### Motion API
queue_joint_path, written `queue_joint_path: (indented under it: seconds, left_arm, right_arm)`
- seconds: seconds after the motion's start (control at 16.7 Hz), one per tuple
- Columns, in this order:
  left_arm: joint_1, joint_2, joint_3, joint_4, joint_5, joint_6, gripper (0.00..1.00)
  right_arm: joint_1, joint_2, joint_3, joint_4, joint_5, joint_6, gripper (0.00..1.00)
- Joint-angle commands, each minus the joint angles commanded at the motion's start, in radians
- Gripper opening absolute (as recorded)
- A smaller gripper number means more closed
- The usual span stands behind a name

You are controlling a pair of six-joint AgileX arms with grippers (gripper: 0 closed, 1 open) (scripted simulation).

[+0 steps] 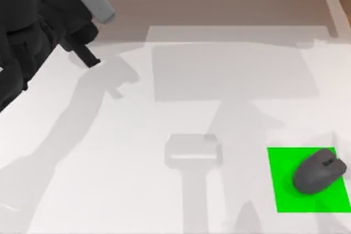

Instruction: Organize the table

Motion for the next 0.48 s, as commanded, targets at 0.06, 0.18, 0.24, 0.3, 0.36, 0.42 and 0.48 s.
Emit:
queue_joint_path:
  seconds: [0.06,0.18,0.24,0.3,0.36,0.42,0.48]
  left_arm:
    - [0.059,-0.018,-0.05,-0.004,0.046,0.059,0.0]
    - [0.188,-0.029,-0.135,-0.006,0.136,0.176,0.0]
    - [0.256,-0.025,-0.169,-0.004,0.18,0.233,0.0]
    - [0.324,-0.016,-0.196,0.002,0.223,0.289,0.0]
    - [0.392,-0.001,-0.214,0.012,0.265,0.343,0.0]
    - [0.459,0.017,-0.225,0.024,0.306,0.396,0.0]
    - [0.523,0.038,-0.227,0.04,0.345,0.446,0.0]
  right_arm:
    - [0.0,0.0,0.0,0.0,0.0,0.0,1.0]
    - [0.0,0.0,0.0,0.0,0.0,0.0,1.0]
    - [0.0,0.0,0.0,0.0,0.0,0.0,1.0]
    - [0.0,0.0,0.0,0.0,0.0,0.0,1.0]
    - [0.0,0.0,0.0,0.0,0.0,0.0,1.0]
    - [0.0,0.0,0.0,0.0,0.0,0.0,1.0]
    - [0.0,0.0,0.0,0.0,0.0,0.0,1.0]
